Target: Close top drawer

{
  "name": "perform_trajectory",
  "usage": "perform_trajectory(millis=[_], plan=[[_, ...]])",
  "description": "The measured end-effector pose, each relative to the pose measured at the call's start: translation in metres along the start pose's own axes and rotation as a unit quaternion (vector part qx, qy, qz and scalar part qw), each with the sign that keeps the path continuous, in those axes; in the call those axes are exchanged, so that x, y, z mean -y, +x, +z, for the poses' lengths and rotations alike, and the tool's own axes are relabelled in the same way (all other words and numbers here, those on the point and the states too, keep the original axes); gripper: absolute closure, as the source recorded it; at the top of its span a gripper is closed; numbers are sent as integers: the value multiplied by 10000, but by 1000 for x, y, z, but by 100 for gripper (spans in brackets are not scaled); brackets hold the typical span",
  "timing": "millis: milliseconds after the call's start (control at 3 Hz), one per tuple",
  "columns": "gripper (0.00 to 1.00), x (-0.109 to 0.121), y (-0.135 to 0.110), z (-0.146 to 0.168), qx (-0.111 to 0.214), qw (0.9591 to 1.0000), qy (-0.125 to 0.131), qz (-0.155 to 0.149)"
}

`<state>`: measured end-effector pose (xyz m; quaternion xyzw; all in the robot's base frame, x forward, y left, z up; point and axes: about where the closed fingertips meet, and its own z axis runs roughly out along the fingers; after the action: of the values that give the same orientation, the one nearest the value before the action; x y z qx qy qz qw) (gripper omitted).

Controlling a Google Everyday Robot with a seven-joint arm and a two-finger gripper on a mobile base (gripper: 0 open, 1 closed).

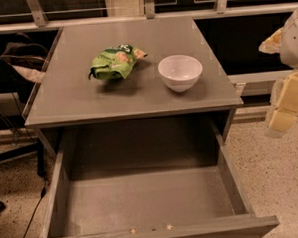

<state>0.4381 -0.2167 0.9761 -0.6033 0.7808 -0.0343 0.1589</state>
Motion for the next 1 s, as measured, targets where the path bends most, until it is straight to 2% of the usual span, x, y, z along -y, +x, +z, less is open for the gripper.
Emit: perform_trajectory(millis=[333, 667, 1000], plan=[[0, 0, 0, 0, 0, 10000, 0, 0], [0, -1, 1, -3, 184, 9996, 155, 124], [0, -13, 8, -5, 626, 9960, 447, 454]])
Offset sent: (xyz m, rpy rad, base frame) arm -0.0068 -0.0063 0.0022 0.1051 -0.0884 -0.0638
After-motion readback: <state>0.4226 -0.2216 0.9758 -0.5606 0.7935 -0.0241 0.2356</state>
